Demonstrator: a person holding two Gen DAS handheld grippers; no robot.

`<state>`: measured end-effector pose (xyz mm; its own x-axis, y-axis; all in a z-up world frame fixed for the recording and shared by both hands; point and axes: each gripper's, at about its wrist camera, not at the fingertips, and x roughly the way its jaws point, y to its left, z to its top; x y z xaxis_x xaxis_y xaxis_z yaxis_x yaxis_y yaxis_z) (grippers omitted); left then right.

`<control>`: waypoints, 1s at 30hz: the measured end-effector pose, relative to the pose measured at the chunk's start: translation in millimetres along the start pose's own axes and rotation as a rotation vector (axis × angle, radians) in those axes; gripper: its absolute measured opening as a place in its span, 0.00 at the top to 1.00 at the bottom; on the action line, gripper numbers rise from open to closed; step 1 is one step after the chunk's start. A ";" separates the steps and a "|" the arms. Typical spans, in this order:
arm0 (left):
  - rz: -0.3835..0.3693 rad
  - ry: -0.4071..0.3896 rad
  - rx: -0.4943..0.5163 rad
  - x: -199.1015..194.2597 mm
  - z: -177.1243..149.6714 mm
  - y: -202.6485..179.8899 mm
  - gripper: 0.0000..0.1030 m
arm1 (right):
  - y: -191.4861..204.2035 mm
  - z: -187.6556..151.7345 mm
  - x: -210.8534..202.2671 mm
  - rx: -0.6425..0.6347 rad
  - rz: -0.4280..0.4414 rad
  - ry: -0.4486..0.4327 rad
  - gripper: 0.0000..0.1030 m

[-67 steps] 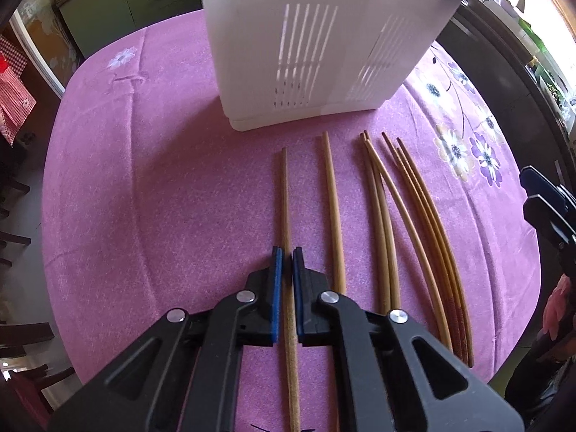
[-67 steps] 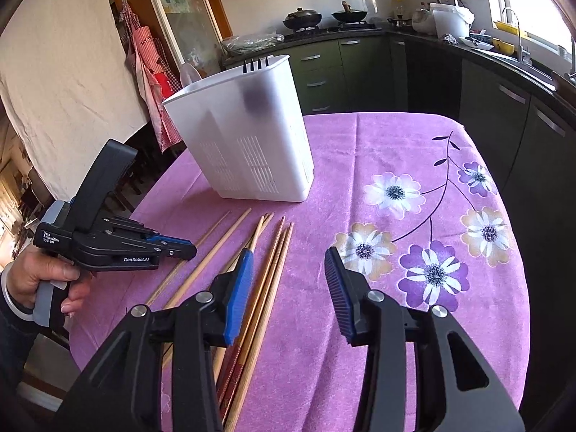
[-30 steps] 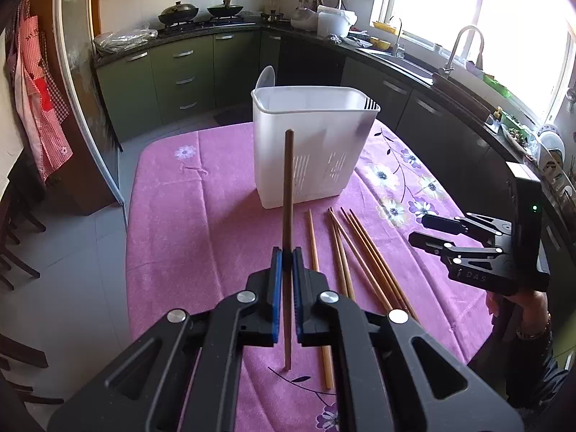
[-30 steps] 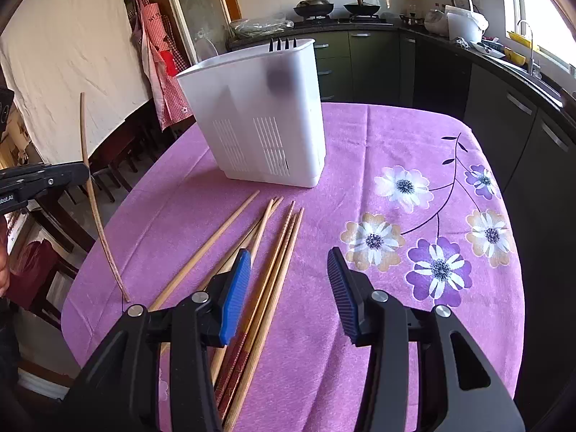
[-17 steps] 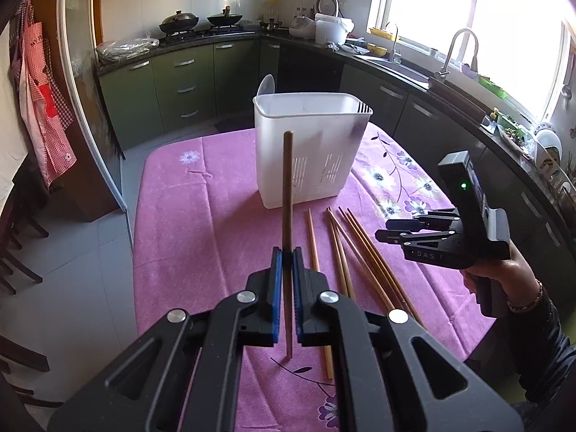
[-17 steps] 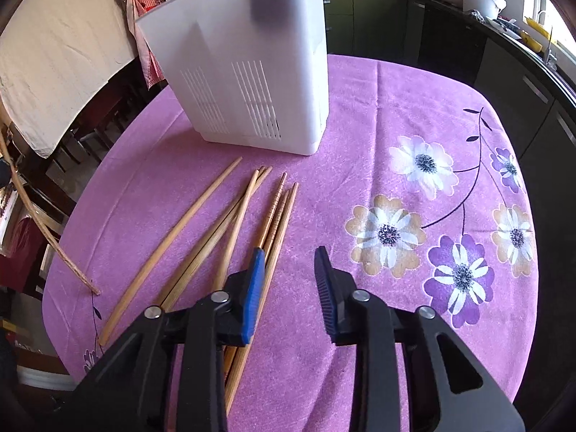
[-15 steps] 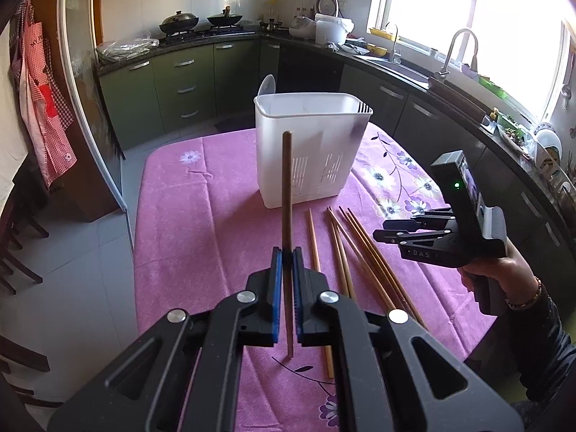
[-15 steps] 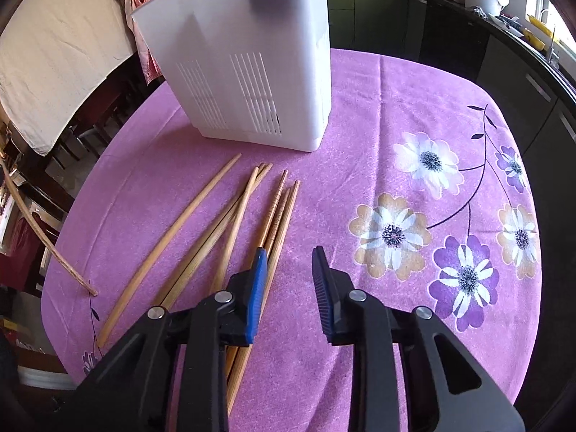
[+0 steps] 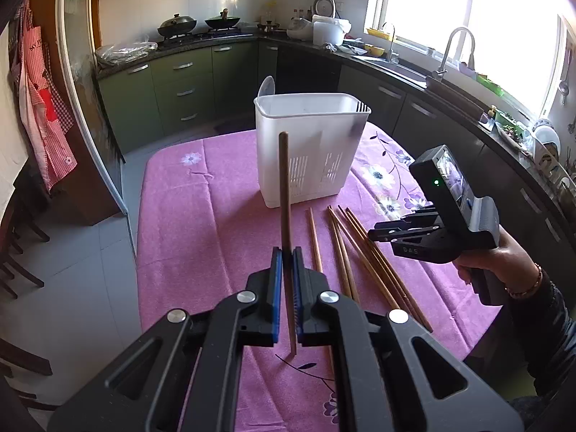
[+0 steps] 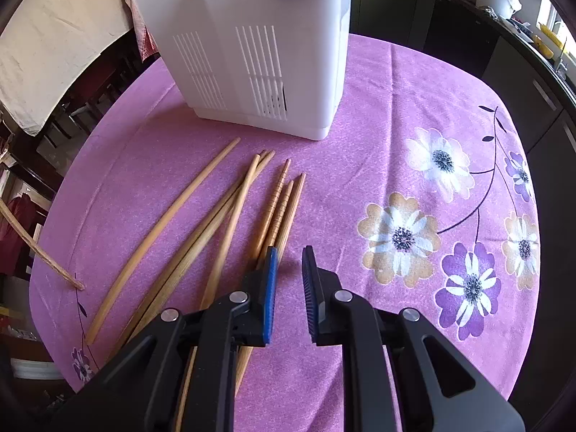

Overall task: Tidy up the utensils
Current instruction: 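Hold the chopstick upright with the left gripper while the right gripper grasps another chopstick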

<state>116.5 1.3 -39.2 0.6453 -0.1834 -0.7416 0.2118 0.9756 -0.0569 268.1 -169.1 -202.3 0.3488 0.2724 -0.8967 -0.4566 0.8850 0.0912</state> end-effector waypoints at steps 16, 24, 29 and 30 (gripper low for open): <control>0.006 0.000 0.005 -1.7 -1.2 -0.5 0.94 | 9.1 14.8 -3.1 0.018 0.017 -0.064 0.94; 0.012 0.000 0.014 -5.5 -4.0 -2.1 0.94 | 1.7 -9.1 -115.1 0.029 0.029 -0.351 0.94; 0.013 -0.004 0.014 -8.3 -6.3 -1.7 0.94 | 0.1 -38.5 -165.5 0.008 0.014 -0.464 0.94; 0.013 -0.006 0.015 -8.7 -6.7 -1.9 0.94 | 0.9 -44.1 -168.9 0.005 0.014 -0.471 0.94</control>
<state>105.5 1.8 -37.2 0.6525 -0.1710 -0.7382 0.2142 0.9761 -0.0367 172.7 -230.9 -69.8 0.6767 0.4250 -0.6012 -0.4605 0.8814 0.1047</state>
